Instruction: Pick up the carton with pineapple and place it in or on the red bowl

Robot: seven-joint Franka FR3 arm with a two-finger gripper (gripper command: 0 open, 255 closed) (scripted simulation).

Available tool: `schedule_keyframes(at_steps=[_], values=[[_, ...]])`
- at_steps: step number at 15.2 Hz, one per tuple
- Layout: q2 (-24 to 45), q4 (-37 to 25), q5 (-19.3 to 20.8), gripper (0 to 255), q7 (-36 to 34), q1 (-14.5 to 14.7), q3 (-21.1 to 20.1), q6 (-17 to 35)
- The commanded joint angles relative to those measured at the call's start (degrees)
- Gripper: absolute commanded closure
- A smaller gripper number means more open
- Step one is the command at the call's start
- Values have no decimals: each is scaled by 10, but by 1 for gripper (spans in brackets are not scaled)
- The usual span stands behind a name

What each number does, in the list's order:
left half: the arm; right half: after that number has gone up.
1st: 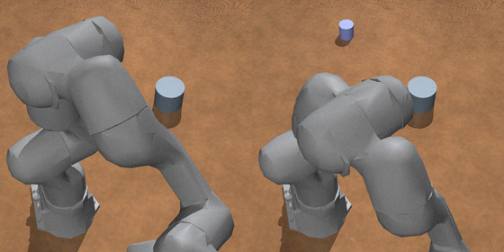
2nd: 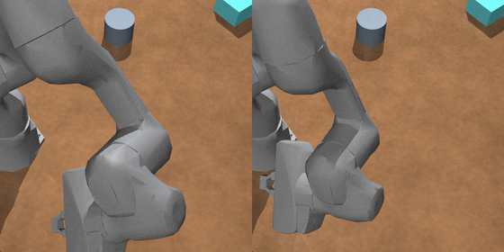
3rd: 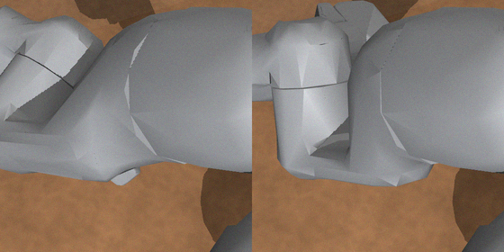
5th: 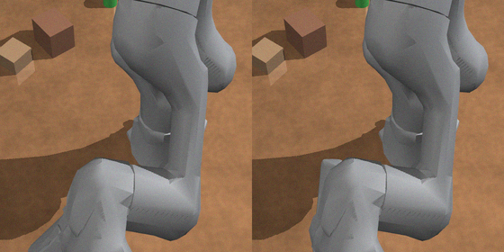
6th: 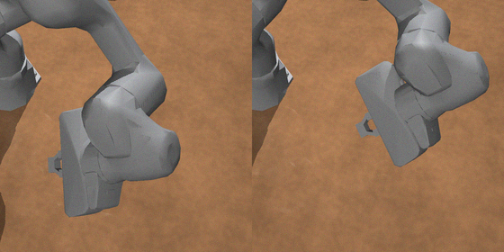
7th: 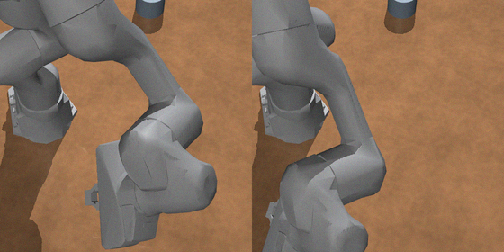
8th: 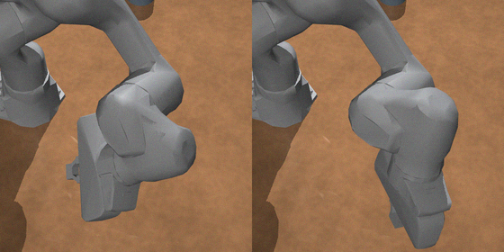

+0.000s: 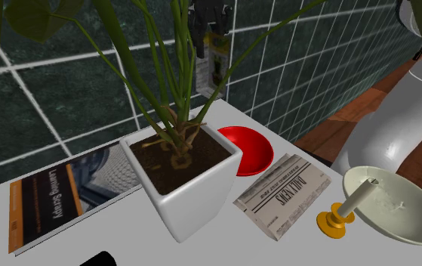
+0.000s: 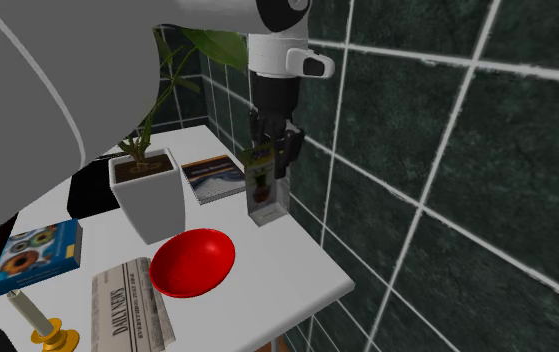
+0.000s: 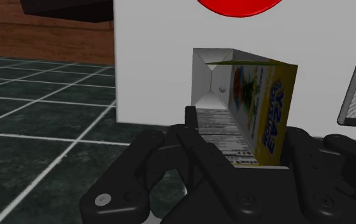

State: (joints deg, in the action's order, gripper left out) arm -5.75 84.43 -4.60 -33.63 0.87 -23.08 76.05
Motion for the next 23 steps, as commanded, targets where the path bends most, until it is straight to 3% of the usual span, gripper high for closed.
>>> schedule_keyframes(at_steps=[1, 13, 23], values=[[-11, -1, -5, 255, -8, 3, -3, -10], [-144, 46, -79, 255, -103, 43, -41, -75], [-192, 171, -92, 255, -82, 50, -35, 3]])
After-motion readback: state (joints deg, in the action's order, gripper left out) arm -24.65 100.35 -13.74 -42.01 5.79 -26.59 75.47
